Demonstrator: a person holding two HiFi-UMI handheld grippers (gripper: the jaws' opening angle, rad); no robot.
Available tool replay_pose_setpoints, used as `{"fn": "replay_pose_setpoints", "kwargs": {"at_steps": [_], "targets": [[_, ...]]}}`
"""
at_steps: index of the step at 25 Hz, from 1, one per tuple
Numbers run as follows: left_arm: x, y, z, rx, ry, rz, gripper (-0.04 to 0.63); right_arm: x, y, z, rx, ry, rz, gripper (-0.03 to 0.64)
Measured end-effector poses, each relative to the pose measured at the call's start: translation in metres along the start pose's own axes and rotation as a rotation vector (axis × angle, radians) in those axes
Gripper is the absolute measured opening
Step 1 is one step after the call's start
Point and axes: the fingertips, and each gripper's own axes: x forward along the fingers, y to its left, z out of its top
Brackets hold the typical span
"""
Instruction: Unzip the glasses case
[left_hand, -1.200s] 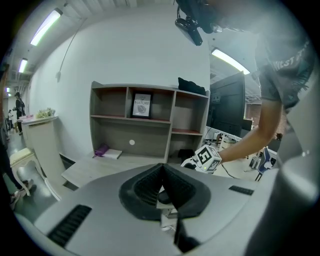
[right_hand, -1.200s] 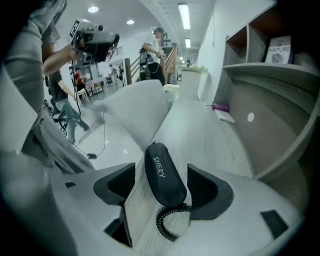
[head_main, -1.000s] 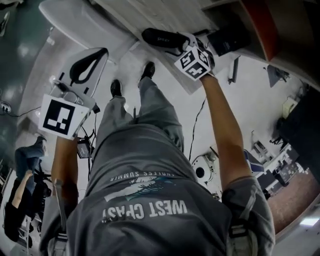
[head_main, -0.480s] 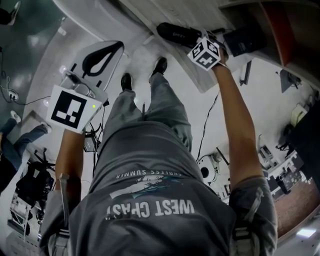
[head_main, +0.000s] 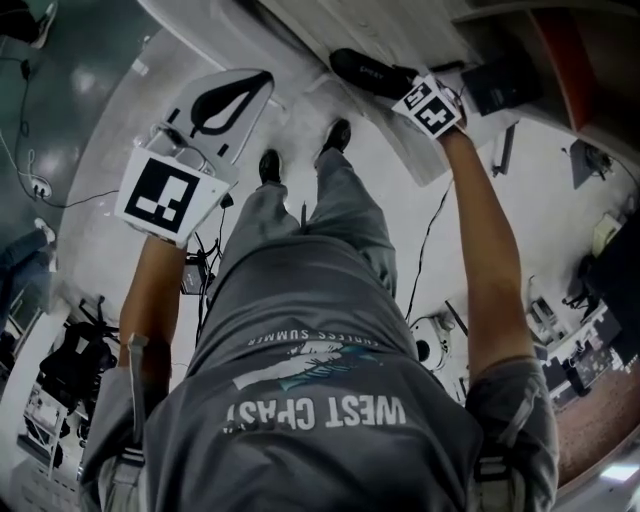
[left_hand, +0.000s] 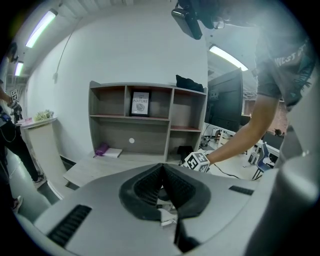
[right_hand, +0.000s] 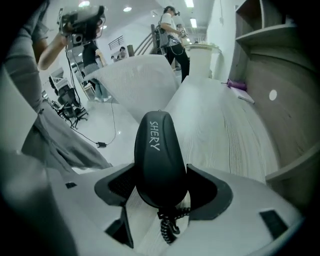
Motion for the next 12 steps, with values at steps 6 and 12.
{"fn": "replay_pose_setpoints", "kwargs": {"at_steps": [6,12], "targets": [[-0.005,-0.005,0.000,0.037,-0.007,-0.013,-0.002,-0.026,0.020,0.013,0.143,-0.086,0.056,0.316],[-0.014,-0.014,0.013,0.102,-0.010,-0.050,-0.002,-0.087,0.052,0.047,0.246,-0.228,0.118,0.314]]}}
